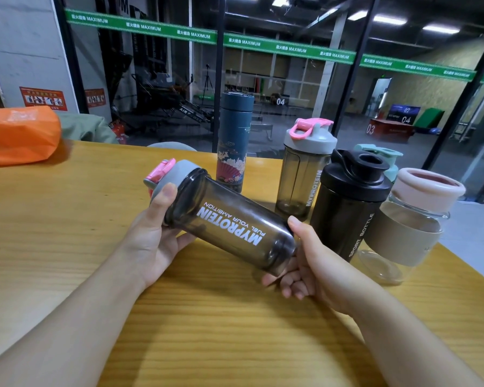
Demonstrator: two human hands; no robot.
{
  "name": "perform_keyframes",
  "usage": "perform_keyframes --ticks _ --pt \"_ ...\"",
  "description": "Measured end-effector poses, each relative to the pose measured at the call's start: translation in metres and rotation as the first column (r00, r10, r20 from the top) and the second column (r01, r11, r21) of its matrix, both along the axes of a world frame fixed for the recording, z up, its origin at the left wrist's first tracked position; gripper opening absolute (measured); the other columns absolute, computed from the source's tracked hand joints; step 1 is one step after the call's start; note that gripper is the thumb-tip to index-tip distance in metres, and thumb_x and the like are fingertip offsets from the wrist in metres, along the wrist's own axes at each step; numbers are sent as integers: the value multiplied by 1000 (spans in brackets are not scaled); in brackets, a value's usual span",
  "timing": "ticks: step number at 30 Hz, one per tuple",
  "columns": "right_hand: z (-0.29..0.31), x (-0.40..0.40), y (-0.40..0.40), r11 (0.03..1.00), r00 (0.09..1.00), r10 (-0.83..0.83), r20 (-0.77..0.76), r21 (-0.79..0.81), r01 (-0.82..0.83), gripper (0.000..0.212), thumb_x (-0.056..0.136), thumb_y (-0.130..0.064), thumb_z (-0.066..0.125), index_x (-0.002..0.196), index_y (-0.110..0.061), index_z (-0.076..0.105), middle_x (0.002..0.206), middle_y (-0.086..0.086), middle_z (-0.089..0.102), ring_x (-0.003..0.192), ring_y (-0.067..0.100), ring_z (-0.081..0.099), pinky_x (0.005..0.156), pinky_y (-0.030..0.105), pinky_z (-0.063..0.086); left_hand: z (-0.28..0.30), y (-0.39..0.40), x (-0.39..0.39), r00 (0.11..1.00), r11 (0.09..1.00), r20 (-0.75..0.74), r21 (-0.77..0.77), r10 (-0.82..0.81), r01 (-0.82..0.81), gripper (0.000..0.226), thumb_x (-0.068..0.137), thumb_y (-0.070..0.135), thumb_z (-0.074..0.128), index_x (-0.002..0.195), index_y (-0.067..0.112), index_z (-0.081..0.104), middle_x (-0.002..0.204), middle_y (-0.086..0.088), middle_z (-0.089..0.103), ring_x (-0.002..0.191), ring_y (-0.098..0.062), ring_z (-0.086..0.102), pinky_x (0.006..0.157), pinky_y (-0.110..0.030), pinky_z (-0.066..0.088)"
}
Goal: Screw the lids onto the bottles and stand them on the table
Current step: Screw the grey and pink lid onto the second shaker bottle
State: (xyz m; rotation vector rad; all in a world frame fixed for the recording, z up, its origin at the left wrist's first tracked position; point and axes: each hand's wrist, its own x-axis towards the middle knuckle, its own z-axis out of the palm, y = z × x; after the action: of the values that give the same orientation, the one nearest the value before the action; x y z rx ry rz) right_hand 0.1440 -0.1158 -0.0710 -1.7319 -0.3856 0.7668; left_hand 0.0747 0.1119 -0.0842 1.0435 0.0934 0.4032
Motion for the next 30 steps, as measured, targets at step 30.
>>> perform_keyframes --ticks 30 --pt "-1 -3 -1 963 976 -168 138 237 132 40 87 -38 61 119 -17 49 104 12 65 57 26 62 45 26 49 7 -5 -8 996 998 -68 -14 -61 60 104 28 55 91 122 22 62 116 -3 70 107 -16 66 94 -51 47"
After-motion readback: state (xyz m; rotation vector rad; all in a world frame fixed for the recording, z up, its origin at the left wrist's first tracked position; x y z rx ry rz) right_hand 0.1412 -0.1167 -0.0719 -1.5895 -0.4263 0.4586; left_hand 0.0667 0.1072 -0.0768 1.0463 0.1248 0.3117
